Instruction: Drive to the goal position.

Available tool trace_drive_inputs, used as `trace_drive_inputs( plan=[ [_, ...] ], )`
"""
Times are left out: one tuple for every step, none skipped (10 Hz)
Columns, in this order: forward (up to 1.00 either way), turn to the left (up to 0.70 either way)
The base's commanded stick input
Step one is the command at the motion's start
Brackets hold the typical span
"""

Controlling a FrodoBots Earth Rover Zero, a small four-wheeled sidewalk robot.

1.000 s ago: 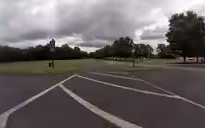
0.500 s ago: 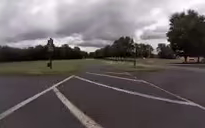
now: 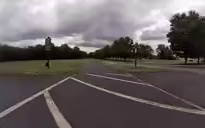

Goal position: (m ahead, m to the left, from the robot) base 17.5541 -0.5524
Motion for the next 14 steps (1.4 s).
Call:
trace_drive_inputs(
  plan=[
    [0.7,0.0],
    [0.7,0.0],
    [0.7,0.0],
    [0.7,0.0],
    [0.7,0.0],
    [0.7,0.0],
    [0.7,0.0],
    [0.7,0.0],
    [0.7,0.0],
    [0.7,0.0],
    [0.7,0.0],
    [0.7,0.0],
    [0.7,0.0],
    [0.7,0.0]
  ],
)
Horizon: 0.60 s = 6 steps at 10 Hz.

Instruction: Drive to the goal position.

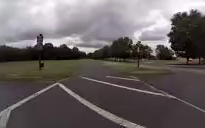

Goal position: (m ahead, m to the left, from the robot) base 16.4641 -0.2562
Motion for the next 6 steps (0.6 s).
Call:
trace_drive_inputs(
  plan=[
    [0.7,0.0],
    [0.7,0.0],
    [0.7,0.0],
    [0.7,0.0],
    [0.7,0.0],
    [0.7,0.0]
  ],
)
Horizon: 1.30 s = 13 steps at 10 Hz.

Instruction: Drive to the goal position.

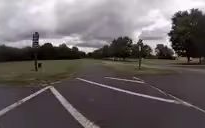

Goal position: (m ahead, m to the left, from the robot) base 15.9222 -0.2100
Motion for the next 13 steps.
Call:
trace_drive_inputs(
  plan=[
    [0.7,0.0],
    [0.7,0.0],
    [0.7,0.0],
    [0.7,0.03],
    [0.7,0.12],
    [0.7,0.12],
    [0.7,0.1],
    [0.7,0.14],
    [0.7,0.1],
    [0.7,0.02],
    [0.7,0.0],
    [0.7,0.0],
    [0.7,0.0]
  ],
)
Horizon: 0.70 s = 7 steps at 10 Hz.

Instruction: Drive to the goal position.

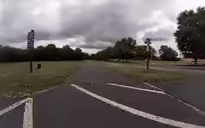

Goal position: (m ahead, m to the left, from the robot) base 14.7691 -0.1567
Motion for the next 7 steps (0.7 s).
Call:
trace_drive_inputs(
  plan=[
    [0.7,0.0],
    [0.7,0.0],
    [0.7,0.0],
    [0.7,0.0],
    [0.7,0.0],
    [0.7,0.0],
    [0.7,0.0]
  ],
)
